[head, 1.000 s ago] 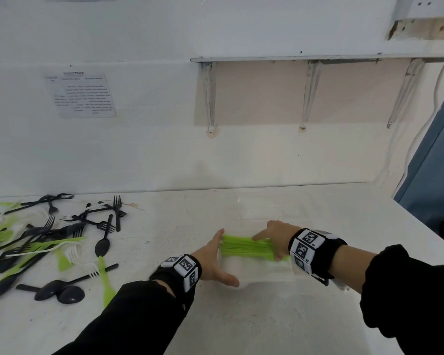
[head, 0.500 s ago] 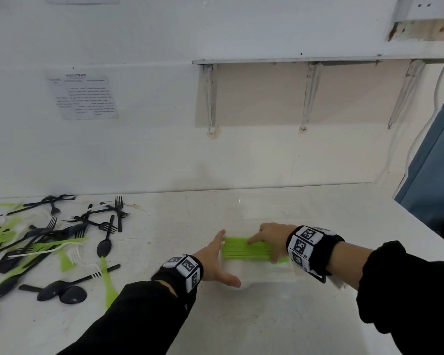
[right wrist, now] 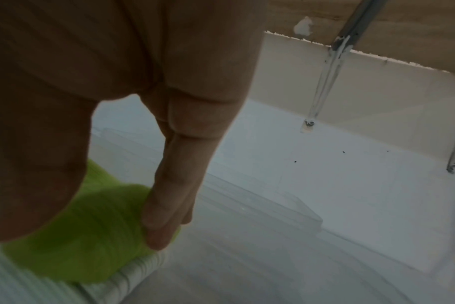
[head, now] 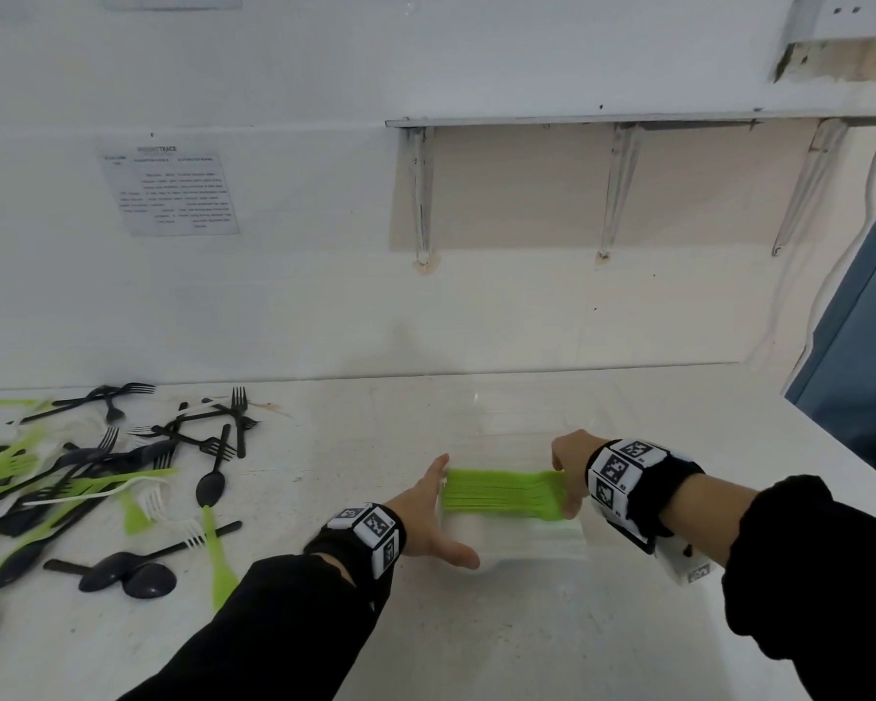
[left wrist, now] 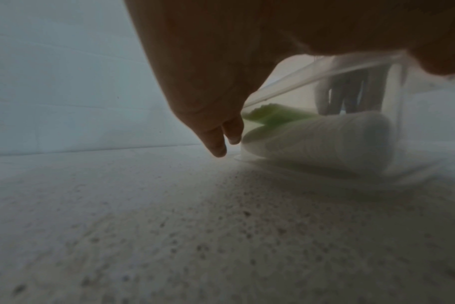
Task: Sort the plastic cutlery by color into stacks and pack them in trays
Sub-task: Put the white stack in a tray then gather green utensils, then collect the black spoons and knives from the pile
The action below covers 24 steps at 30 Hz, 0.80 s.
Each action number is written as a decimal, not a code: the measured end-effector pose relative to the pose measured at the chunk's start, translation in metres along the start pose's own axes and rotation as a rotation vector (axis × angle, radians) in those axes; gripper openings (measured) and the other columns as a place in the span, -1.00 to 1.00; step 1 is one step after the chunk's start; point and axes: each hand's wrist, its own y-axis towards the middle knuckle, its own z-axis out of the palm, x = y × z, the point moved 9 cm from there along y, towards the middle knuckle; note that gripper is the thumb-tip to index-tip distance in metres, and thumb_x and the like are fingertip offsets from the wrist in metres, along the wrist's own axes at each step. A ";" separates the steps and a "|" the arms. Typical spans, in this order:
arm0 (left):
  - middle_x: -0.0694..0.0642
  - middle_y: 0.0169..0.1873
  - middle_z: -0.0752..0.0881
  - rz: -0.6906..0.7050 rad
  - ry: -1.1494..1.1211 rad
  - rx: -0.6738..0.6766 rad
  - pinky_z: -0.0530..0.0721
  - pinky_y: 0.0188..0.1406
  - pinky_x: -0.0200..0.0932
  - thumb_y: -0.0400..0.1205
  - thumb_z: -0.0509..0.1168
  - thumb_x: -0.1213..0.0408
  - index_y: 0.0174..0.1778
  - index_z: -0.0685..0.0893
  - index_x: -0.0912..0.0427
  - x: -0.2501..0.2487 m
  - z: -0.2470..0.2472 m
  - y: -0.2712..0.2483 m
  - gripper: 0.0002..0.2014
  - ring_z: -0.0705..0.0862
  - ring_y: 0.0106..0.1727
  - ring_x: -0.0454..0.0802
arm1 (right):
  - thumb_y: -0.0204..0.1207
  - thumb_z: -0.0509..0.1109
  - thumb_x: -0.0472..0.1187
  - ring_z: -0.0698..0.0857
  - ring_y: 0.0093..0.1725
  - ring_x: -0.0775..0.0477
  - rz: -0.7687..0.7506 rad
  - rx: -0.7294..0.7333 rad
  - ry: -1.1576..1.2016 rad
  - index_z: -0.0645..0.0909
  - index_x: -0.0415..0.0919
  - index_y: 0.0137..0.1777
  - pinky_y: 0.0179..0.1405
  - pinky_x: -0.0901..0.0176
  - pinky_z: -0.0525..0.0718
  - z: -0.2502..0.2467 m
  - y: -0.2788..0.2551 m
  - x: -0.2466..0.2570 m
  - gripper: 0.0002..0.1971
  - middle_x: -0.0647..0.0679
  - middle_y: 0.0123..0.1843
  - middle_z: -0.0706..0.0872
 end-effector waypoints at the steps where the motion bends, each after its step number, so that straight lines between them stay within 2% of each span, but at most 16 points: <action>1: 0.01 0.64 0.12 -0.003 0.002 0.000 0.21 0.56 -0.18 0.26 0.61 -0.01 0.61 -0.37 -0.03 0.001 0.000 0.000 0.34 0.26 0.59 -0.05 | 0.32 0.59 -0.14 0.68 0.26 -0.06 -0.003 -0.003 0.002 0.57 -0.27 0.32 0.17 0.20 0.64 0.000 0.001 0.002 -0.44 -0.13 0.31 0.67; 10: 0.04 0.64 0.15 -0.041 0.025 0.022 0.25 0.58 -0.07 0.23 0.60 -0.09 0.58 -0.44 -0.08 0.003 0.000 -0.001 0.38 0.28 0.59 -0.01 | 0.32 0.60 -0.11 0.61 0.33 -0.13 0.000 0.039 0.087 0.53 -0.33 0.35 0.20 0.14 0.61 -0.003 -0.003 -0.002 -0.37 -0.19 0.35 0.62; 14: 0.06 0.65 0.07 -0.057 0.028 0.037 0.18 0.60 -0.09 0.30 0.58 -0.06 0.56 -0.51 0.03 0.001 0.000 -0.003 0.37 0.17 0.63 -0.04 | 0.42 0.50 -0.04 0.66 0.16 -0.11 0.010 -0.031 0.154 0.60 -0.33 0.26 0.11 0.16 0.64 -0.033 -0.011 -0.004 -0.51 -0.19 0.26 0.67; 16: 0.07 0.65 0.12 -0.059 -0.006 0.055 0.21 0.60 -0.06 0.26 0.59 -0.07 0.57 -0.49 0.04 0.003 0.000 -0.003 0.39 0.18 0.63 -0.06 | 0.48 0.43 -0.05 0.68 0.00 -0.08 -0.016 -0.095 0.220 0.63 -0.31 0.20 -0.12 0.22 0.64 -0.056 -0.018 0.005 -0.61 -0.15 0.17 0.71; 18: 0.05 0.65 0.13 -0.050 -0.012 0.038 0.22 0.60 -0.05 0.22 0.59 -0.12 0.62 -0.37 0.03 0.006 -0.007 -0.009 0.37 0.20 0.63 -0.07 | 0.53 0.37 -0.08 0.57 -0.33 0.06 -0.068 -0.142 0.298 0.64 -0.23 0.08 -0.43 0.37 0.49 -0.077 -0.024 0.026 -0.76 -0.08 -0.06 0.68; 19: 0.04 0.65 0.11 -0.040 -0.009 0.002 0.21 0.60 -0.06 0.27 0.57 -0.11 0.65 -0.27 0.04 0.009 -0.016 -0.014 0.29 0.18 0.63 -0.07 | 0.54 0.36 -0.10 0.49 -0.42 0.13 -0.096 -0.167 0.338 0.61 -0.16 -0.01 -0.52 0.42 0.43 -0.086 -0.025 0.040 -0.85 -0.02 -0.19 0.63; 21: 0.03 0.64 0.13 -0.034 -0.023 -0.126 0.20 0.59 -0.10 0.44 0.47 -0.06 0.66 -0.03 0.06 0.020 -0.041 -0.027 0.02 0.19 0.62 -0.06 | 0.52 0.35 -0.14 0.51 -0.44 0.15 -0.161 -0.214 0.400 0.54 -0.09 -0.21 -0.62 0.44 0.42 -0.102 -0.026 0.075 -0.89 0.07 -0.36 0.54; 24: 0.06 0.57 0.29 -0.065 0.011 -0.347 0.26 0.51 -0.19 0.58 0.36 0.05 0.59 0.25 0.07 0.058 -0.092 -0.055 -0.32 0.31 0.56 -0.02 | 0.50 0.32 -0.18 0.67 -0.33 -0.06 -0.282 -0.236 0.511 0.51 -0.03 -0.33 -0.58 0.36 0.47 -0.119 -0.022 0.141 -0.83 0.05 -0.34 0.60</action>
